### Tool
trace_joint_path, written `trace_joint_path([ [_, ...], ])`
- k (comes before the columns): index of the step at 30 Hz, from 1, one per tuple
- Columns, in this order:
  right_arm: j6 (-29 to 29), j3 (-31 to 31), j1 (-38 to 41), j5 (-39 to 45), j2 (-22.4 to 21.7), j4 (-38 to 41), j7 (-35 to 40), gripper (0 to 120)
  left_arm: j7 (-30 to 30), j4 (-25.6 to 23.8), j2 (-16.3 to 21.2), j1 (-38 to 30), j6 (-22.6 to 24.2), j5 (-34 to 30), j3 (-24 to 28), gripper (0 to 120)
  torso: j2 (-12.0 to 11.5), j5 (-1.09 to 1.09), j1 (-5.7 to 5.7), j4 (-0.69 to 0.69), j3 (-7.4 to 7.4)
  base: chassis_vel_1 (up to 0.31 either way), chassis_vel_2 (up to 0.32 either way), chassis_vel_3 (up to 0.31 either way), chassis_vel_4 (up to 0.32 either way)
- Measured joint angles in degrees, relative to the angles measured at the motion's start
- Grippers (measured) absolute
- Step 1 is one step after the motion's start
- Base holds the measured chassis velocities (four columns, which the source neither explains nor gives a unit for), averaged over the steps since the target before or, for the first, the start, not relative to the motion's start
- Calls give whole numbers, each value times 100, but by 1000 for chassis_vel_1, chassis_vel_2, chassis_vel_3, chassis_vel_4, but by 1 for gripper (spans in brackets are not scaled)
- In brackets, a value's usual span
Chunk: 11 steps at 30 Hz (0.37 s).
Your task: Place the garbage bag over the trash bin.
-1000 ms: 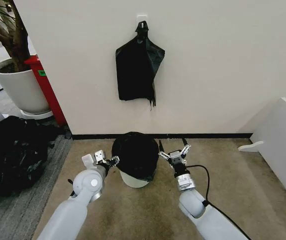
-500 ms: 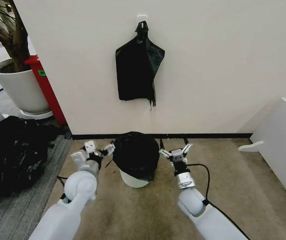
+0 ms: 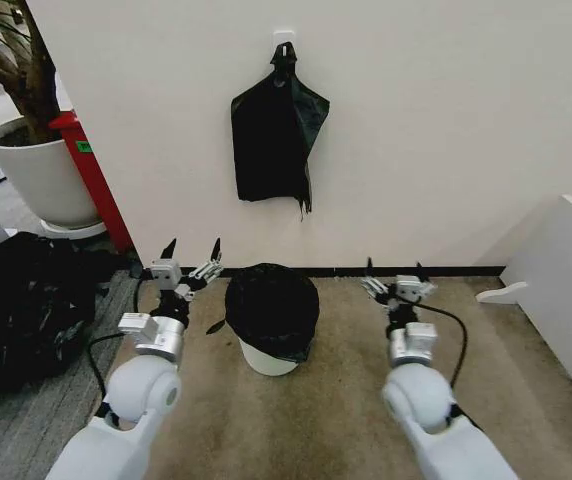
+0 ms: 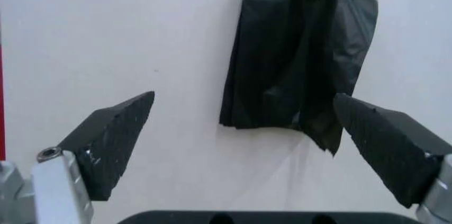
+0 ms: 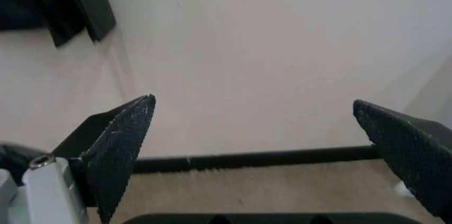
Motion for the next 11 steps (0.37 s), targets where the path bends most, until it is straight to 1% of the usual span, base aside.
trace_joint_path([
  [1,16,91,-50,-12,-40,26,-161,100,35,-12,-16,23,9,-5,-24,100,0,0,0,0,0,0,0,0,0],
  [2,128,310,-174,-36,-125,79,-620,100,142,-40,-75,92,45,-19,-105,100,0,-1,0,0,0,0,0,0,0],
  [3,176,357,-200,-34,-140,88,-740,100,161,-45,-87,105,52,-21,-123,100,0,-1,0,0,0,0,0,0,0],
  [4,481,525,-286,16,-184,90,-1223,100,220,-72,-126,161,80,-28,-184,100,0,-1,0,-1,0,0,0,0,0],
  [5,975,685,-344,36,-197,5,-1736,100,270,-106,-177,220,107,-33,-218,100,0,-1,0,1,0,0,0,0,0],
  [6,1212,743,-367,47,-197,-54,-1937,100,289,-131,-209,252,109,-31,-224,100,0,-1,0,2,0,0,0,0,0],
  [7,1212,743,-367,47,-197,-54,-1937,100,289,-131,-209,252,109,-31,-224,100,0,-1,0,2,0,0,0,0,0],
  [8,1582,798,-401,107,-187,-137,-2168,100,302,-158,-252,292,68,-27,-219,100,0,0,0,1,1,0,0,0,0],
  [9,1776,804,-425,165,-171,-182,-2230,100,306,-165,-285,327,-58,-27,-196,100,0,1,0,1,0,0,0,0,0],
  [11,2311,698,-488,325,-110,-282,-2104,100,345,-167,-378,404,-244,44,-148,100,0,0,0,0,0,0,0,0,0],
])
